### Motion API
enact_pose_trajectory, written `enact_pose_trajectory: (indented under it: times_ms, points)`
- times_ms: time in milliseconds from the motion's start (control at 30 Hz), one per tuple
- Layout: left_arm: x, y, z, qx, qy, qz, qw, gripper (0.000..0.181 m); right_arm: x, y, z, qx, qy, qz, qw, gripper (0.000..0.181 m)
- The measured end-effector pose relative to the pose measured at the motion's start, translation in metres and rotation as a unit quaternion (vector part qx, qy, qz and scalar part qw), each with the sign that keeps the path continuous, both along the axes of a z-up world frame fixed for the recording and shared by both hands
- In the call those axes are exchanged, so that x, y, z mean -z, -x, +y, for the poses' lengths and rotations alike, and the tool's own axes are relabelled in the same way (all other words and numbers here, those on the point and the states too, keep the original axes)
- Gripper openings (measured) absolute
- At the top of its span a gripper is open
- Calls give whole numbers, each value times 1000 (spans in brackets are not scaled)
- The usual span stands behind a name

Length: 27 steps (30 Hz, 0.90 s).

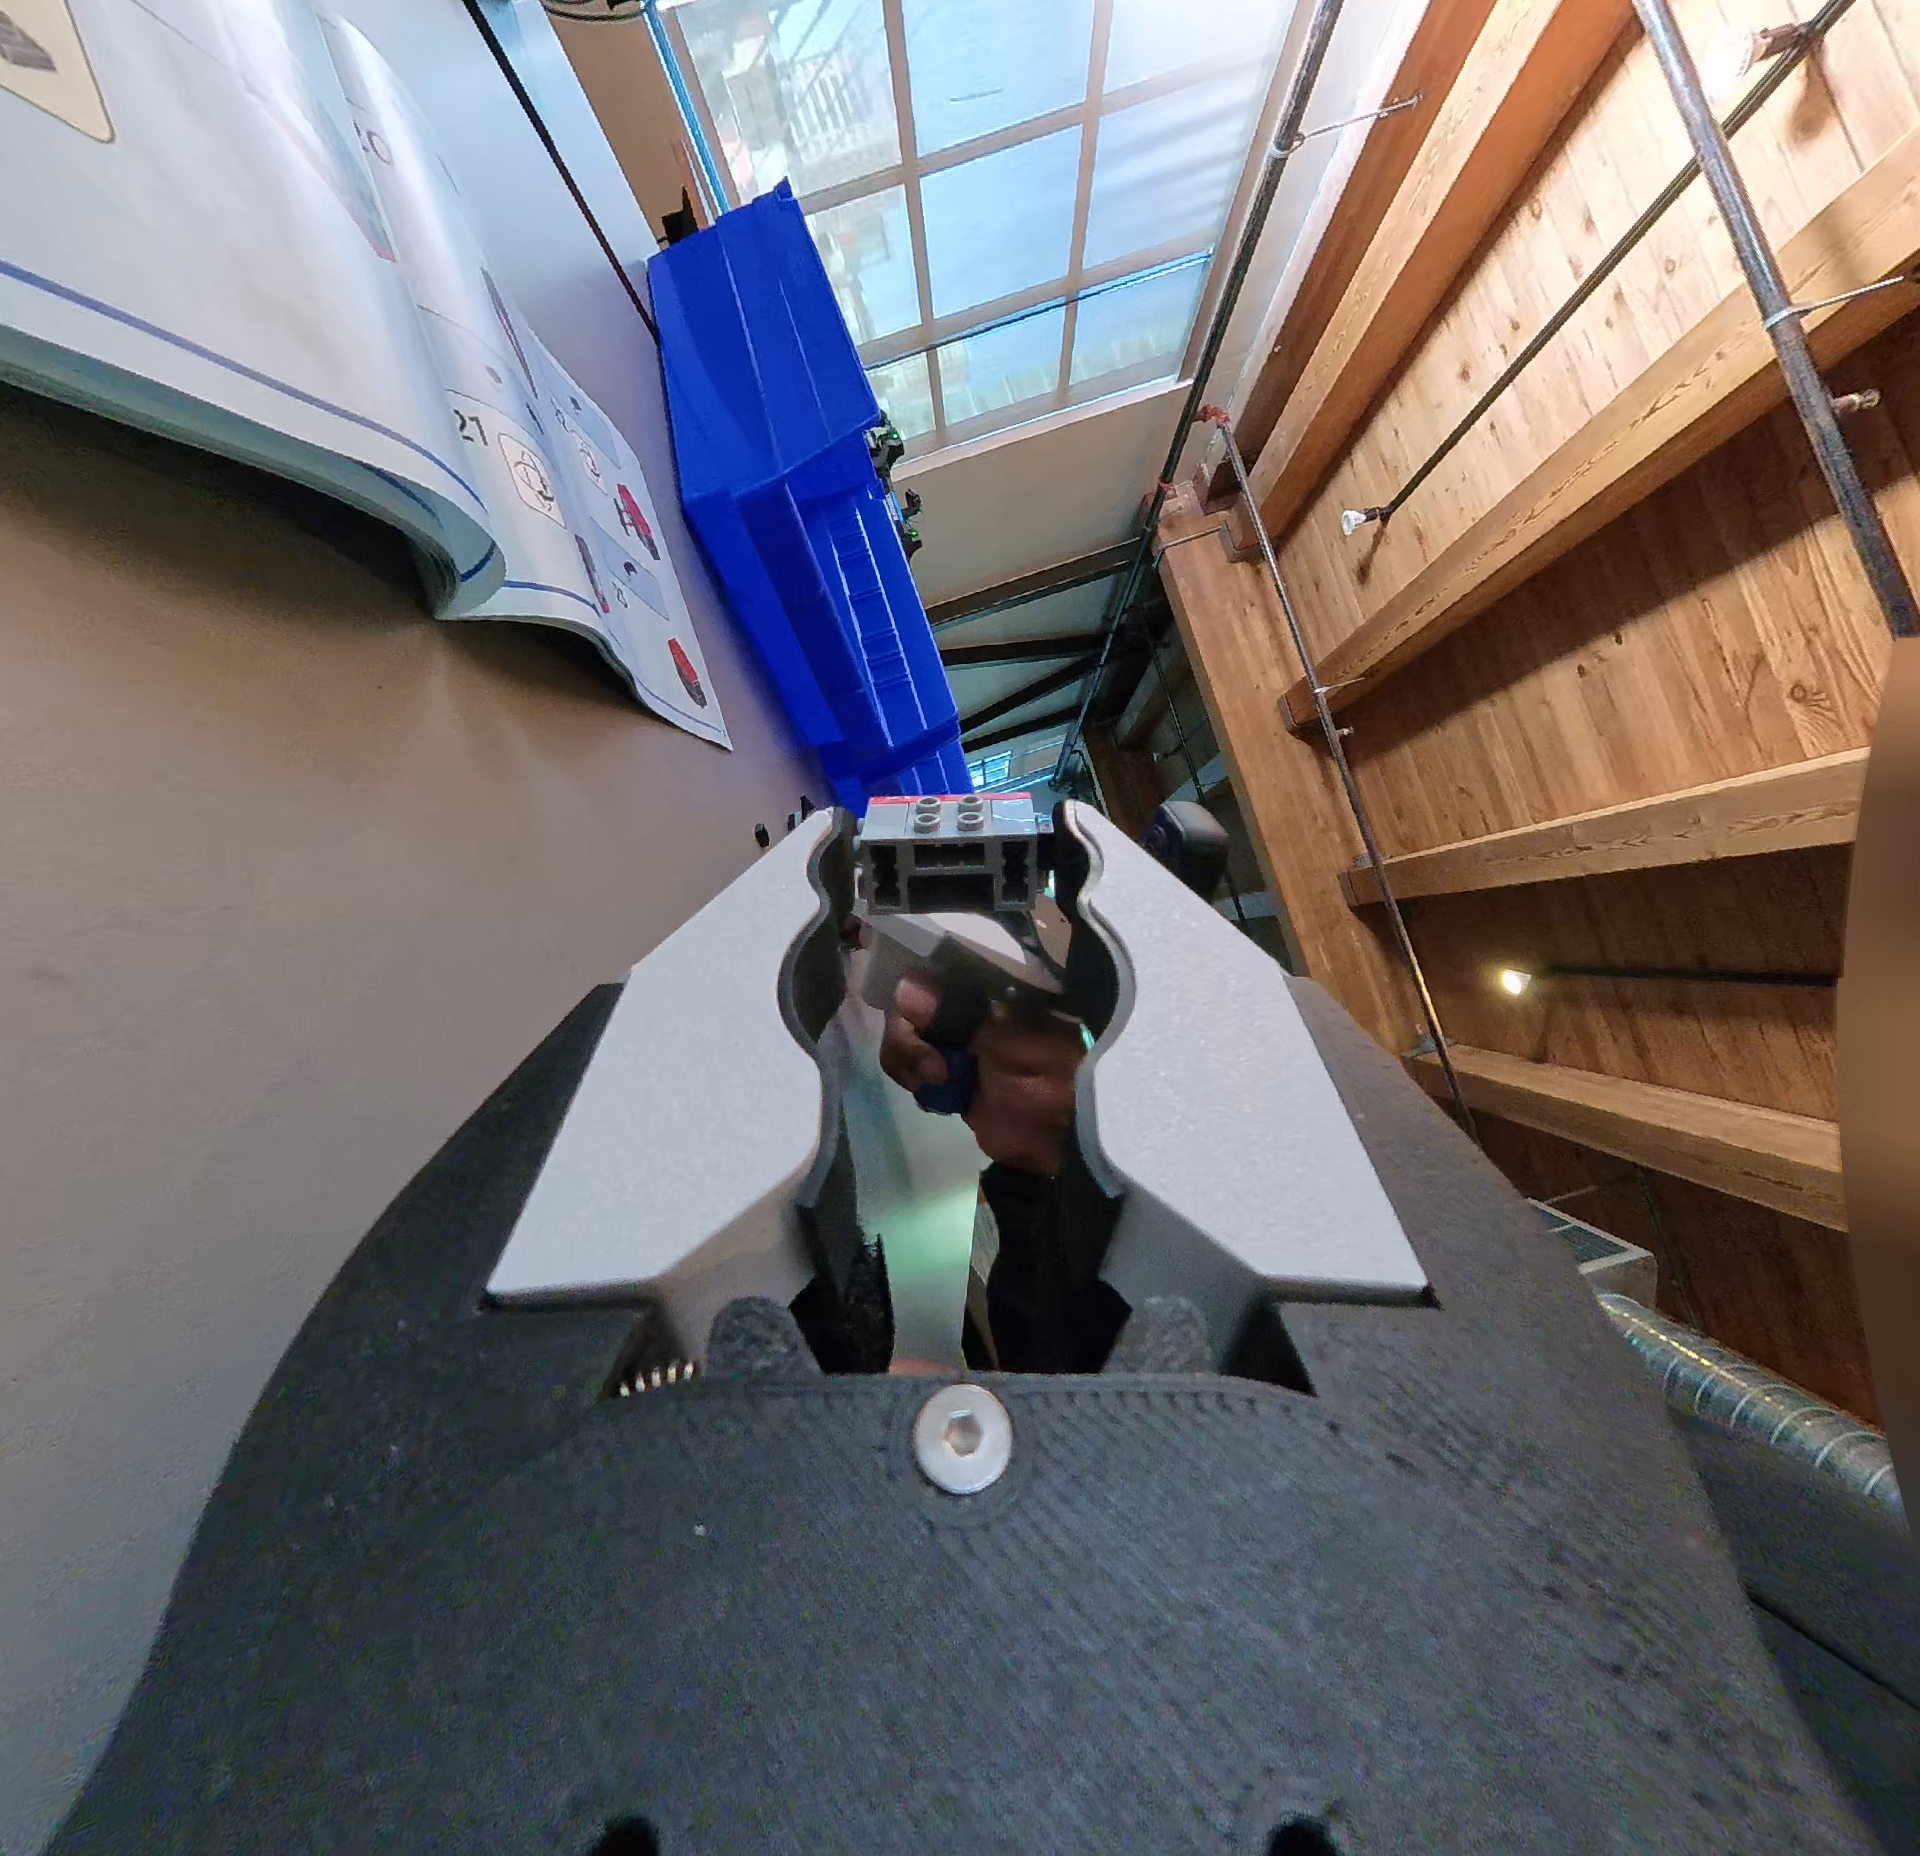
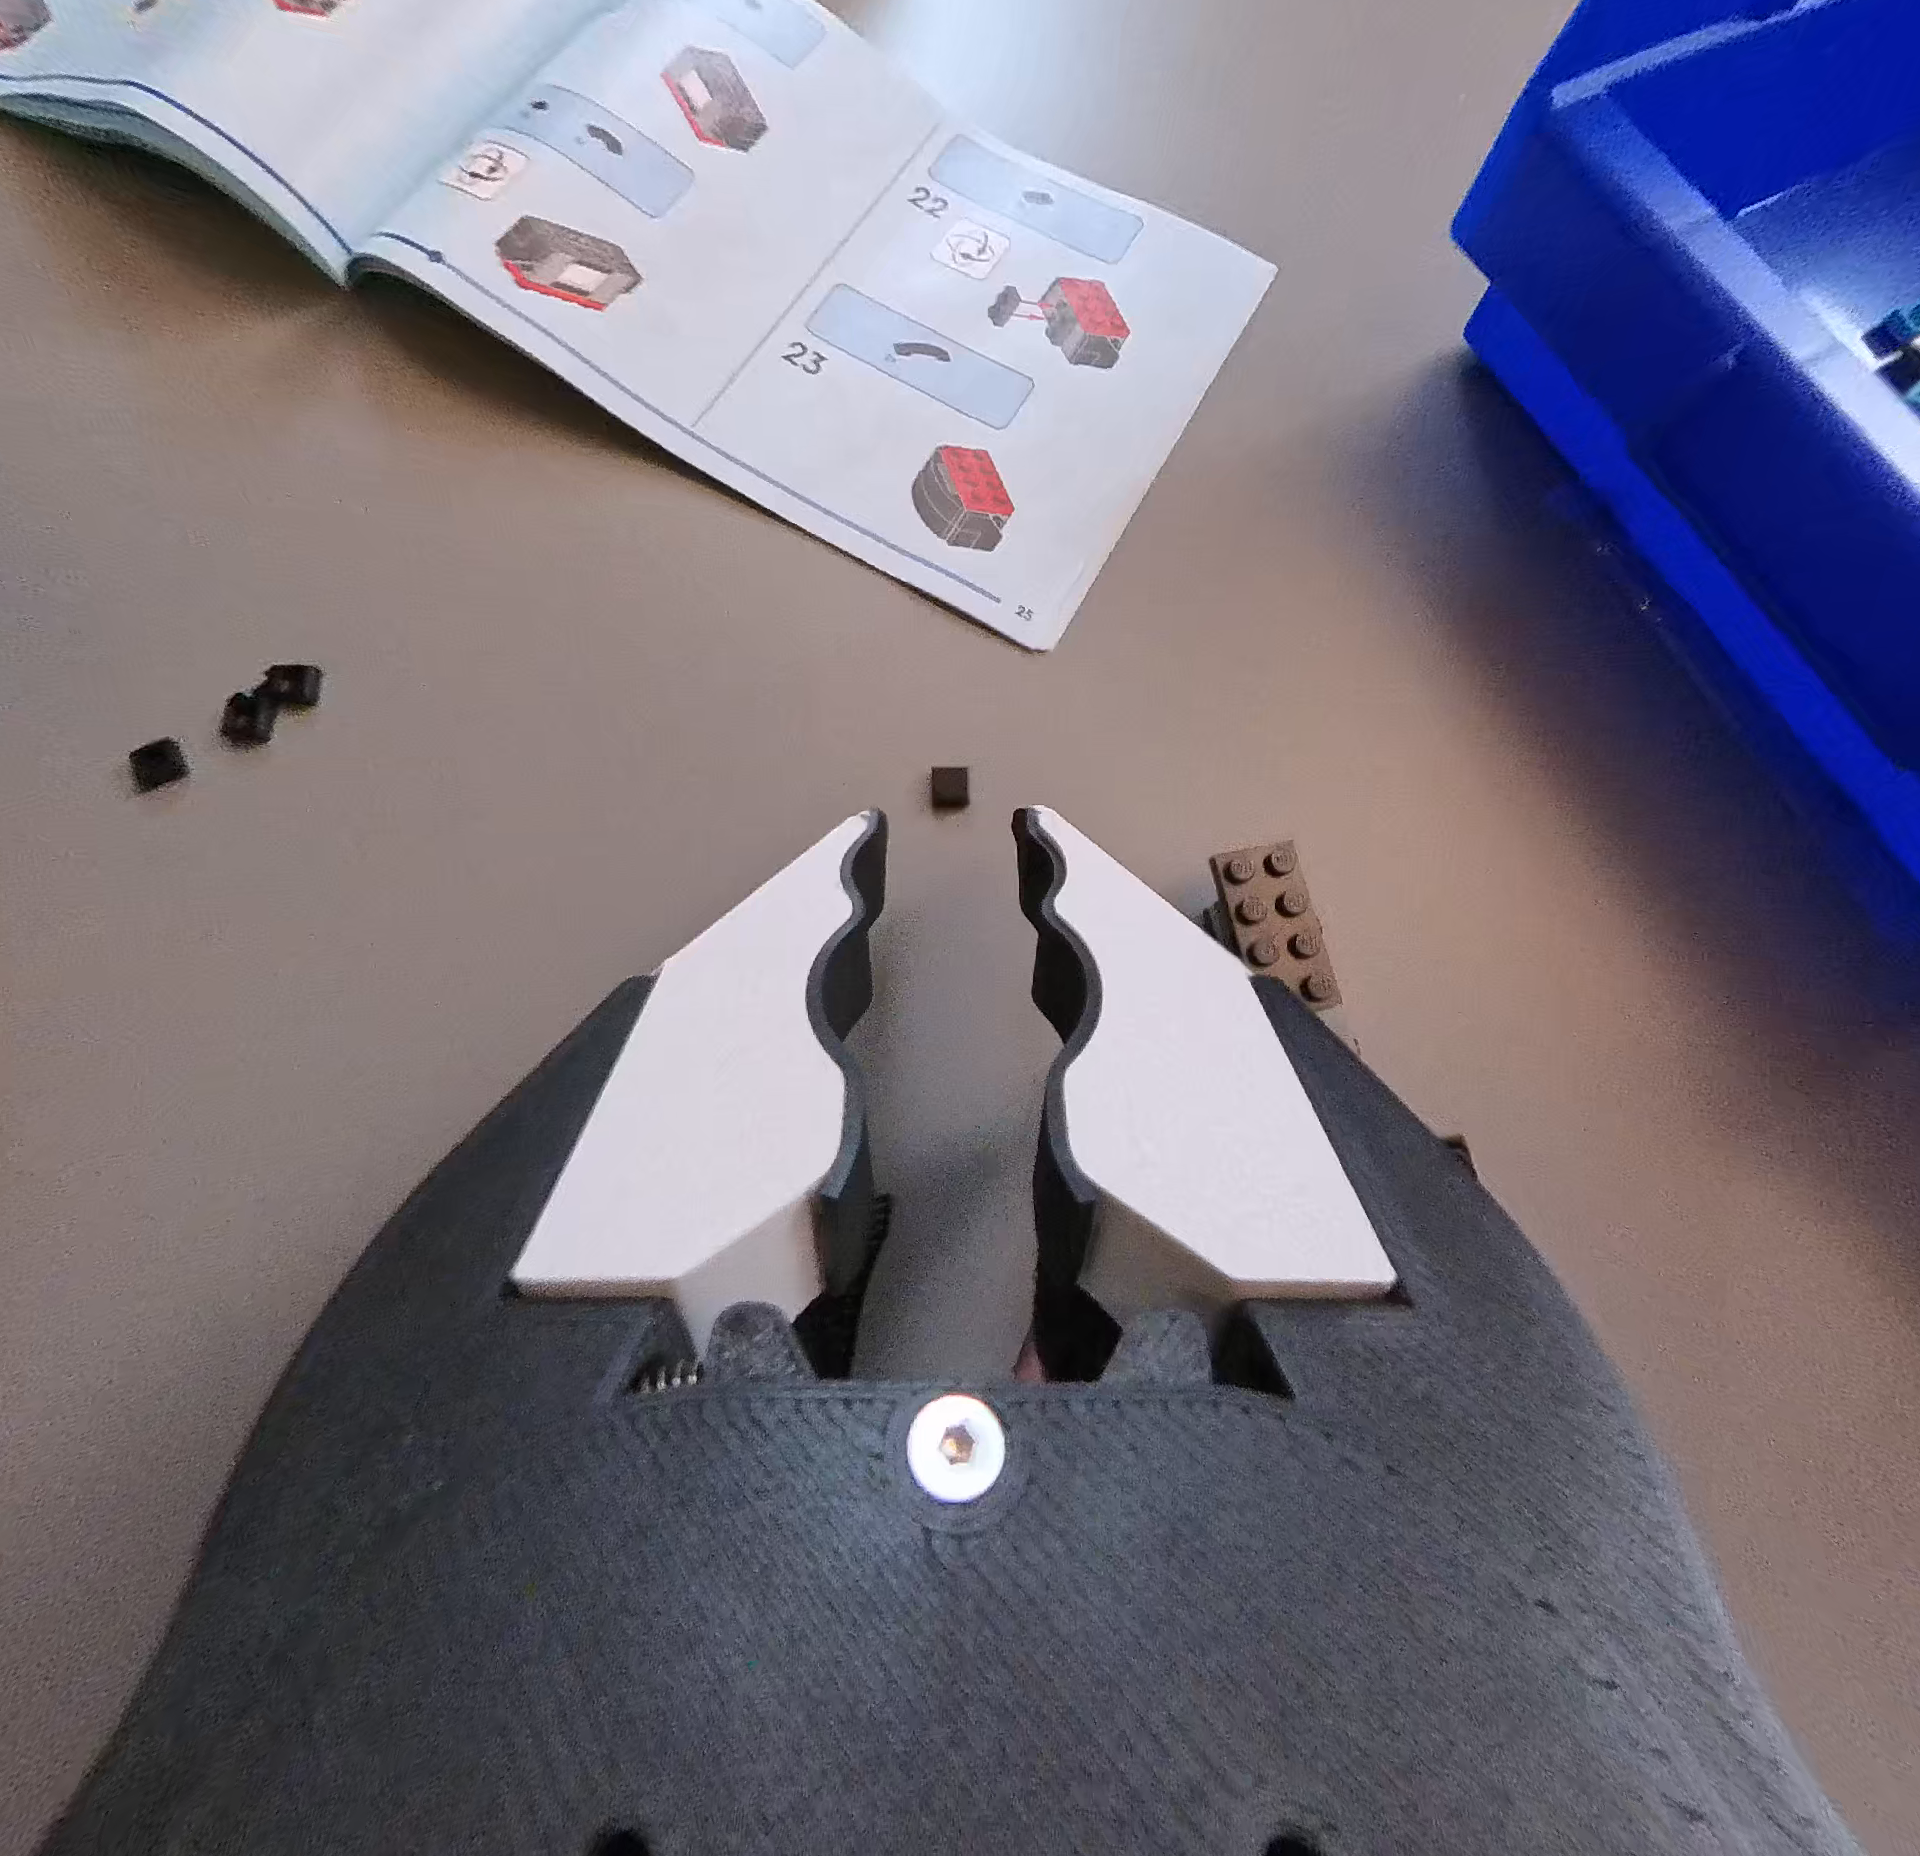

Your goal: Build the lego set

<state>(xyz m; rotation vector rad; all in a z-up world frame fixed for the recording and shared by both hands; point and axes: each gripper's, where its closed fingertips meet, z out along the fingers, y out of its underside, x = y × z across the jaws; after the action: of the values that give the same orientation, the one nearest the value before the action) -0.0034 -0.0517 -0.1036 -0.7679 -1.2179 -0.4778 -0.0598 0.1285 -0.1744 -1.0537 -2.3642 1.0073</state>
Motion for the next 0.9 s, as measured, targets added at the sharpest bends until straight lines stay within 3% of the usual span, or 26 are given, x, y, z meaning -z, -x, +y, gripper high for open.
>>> enact_pose_trajectory:
  times_ms: [567, 700, 900]
  points:
    - [10, 9, 0, -34, -61, -64, 995, 38, 10, 6, -17, -28, -18, -13, 999, 8]
    - [17, 13, 1, -66, -72, -93, 991, 37, -11, -8, -48, -65, 33, -2, 997, 8]
    - [23, 15, 13, -92, -48, -108, 989, 38, -67, -48, -128, -161, 115, 29, 980, 8]
